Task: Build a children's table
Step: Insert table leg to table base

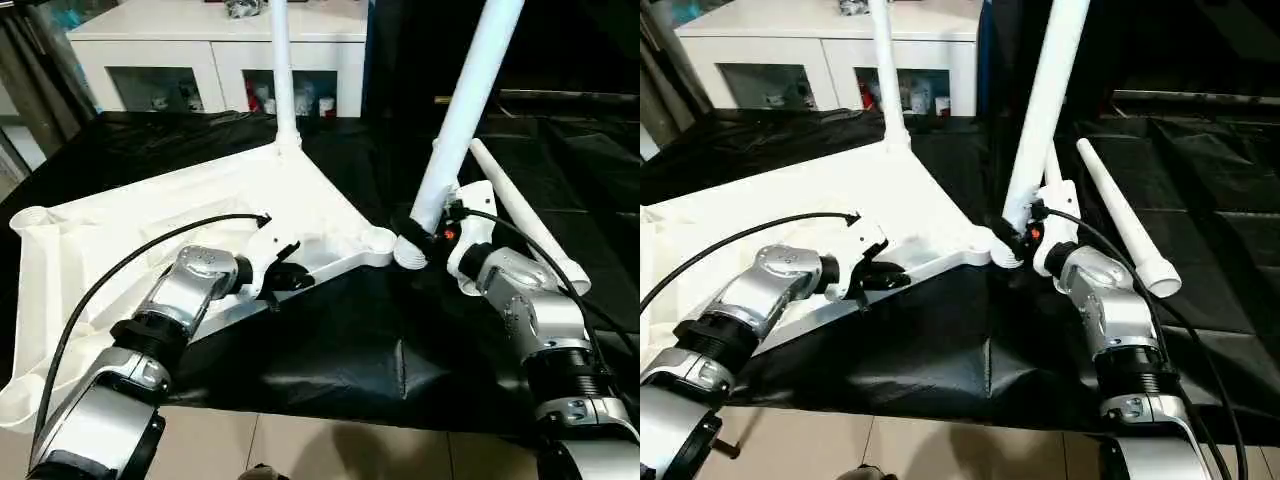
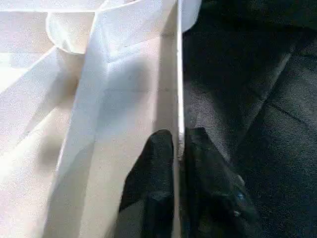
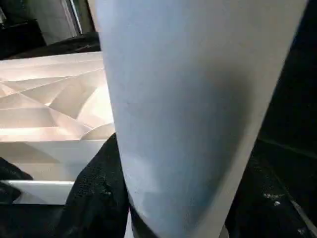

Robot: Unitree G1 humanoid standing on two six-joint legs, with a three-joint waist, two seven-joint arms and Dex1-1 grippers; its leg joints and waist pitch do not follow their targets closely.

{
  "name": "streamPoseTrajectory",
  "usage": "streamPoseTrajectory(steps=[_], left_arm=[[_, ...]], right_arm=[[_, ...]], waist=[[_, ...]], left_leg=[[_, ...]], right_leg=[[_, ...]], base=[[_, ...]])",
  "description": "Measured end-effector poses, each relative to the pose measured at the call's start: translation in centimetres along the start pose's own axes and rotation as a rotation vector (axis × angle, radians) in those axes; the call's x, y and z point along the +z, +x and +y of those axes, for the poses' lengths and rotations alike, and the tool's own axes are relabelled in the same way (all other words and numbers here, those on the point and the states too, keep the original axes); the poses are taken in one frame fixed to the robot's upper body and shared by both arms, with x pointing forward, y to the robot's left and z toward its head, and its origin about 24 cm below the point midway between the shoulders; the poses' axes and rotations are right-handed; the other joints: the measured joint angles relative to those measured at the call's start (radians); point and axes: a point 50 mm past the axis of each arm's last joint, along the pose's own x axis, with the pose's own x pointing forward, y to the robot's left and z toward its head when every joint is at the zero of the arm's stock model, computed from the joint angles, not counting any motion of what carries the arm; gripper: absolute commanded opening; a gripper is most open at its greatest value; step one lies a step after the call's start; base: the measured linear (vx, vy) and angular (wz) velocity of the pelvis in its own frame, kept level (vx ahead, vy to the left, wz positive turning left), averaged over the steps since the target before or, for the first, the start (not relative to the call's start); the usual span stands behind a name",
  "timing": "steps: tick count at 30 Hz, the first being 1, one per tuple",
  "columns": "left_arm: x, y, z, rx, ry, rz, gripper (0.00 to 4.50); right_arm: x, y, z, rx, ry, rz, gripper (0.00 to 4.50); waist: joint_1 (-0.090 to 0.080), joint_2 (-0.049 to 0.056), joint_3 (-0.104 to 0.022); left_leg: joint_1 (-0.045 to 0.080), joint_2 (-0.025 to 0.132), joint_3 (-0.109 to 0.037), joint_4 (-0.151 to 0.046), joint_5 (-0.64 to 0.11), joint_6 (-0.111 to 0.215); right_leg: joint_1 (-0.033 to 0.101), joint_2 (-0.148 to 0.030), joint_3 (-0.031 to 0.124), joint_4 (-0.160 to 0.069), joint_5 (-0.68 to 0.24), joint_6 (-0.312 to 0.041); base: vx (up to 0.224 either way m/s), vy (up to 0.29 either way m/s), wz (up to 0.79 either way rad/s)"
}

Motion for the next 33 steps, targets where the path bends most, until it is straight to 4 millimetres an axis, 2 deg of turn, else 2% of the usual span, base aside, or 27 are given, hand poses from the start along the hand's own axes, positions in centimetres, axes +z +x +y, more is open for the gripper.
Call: streamPoseTrajectory(steps=[5, 15, 21, 25, 33], left_arm=[[-0.5, -0.4, 0.0, -0.036, 0.025, 0.008, 0.02], [-2.2, -2.8, -0.9, -0.162, 0.08, 0.004, 0.0], [-2.5, -3.3, -1.4, -0.178, 0.092, -0.001, 0.0], [-2.6, -3.4, -1.7, -0.188, 0.095, 0.0, 0.0], [-2.7, -3.5, -1.8, -0.191, 0.09, 0.004, 0.0]], right_arm=[[-0.1, 0.1, 0.5, 0.081, 0.004, 0.018, 1.93], [1.0, 0.3, 2.0, 0.334, -0.01, 0.082, 1.93], [1.5, 0.9, 2.2, 0.372, -0.021, 0.105, 1.93], [0.4, 1.2, 2.6, 0.404, -0.005, 0.166, 1.93], [0.2, 1.9, 2.4, 0.404, -0.003, 0.187, 1.93]], waist=[[0.0, 0.0, 0.0], [0.003, -0.002, 0.0], [0.004, -0.006, 0.0], [0.004, -0.006, 0.0], [0.003, -0.007, 0.0]], left_leg=[[0.0, 0.0, 0.0, 0.0, 0.0, 0.0], [0.0, 0.0, 0.001, -0.001, 0.0, 0.001], [0.0, 0.0, 0.001, -0.001, 0.0, 0.001], [0.0, 0.0, 0.001, -0.001, -0.001, 0.001], [0.0, 0.0, 0.002, -0.001, 0.0, 0.001]], right_leg=[[0.0, 0.0, 0.0, 0.0, 0.0, 0.0], [0.0, 0.0, 0.0, 0.0, -0.001, 0.0], [-0.001, 0.0, 0.0, 0.0, -0.001, 0.0], [-0.001, 0.0, 0.0, 0.0, -0.002, 0.0], [-0.001, 0.0, 0.001, 0.0, -0.002, 0.0]], base=[[0.0, 0.0, 0.0], [0.0, 0.0, 0.0], [0.0, 0.0, 0.0], [0.0, 0.0, 0.0], [0.0, 0.0, 0.0]])
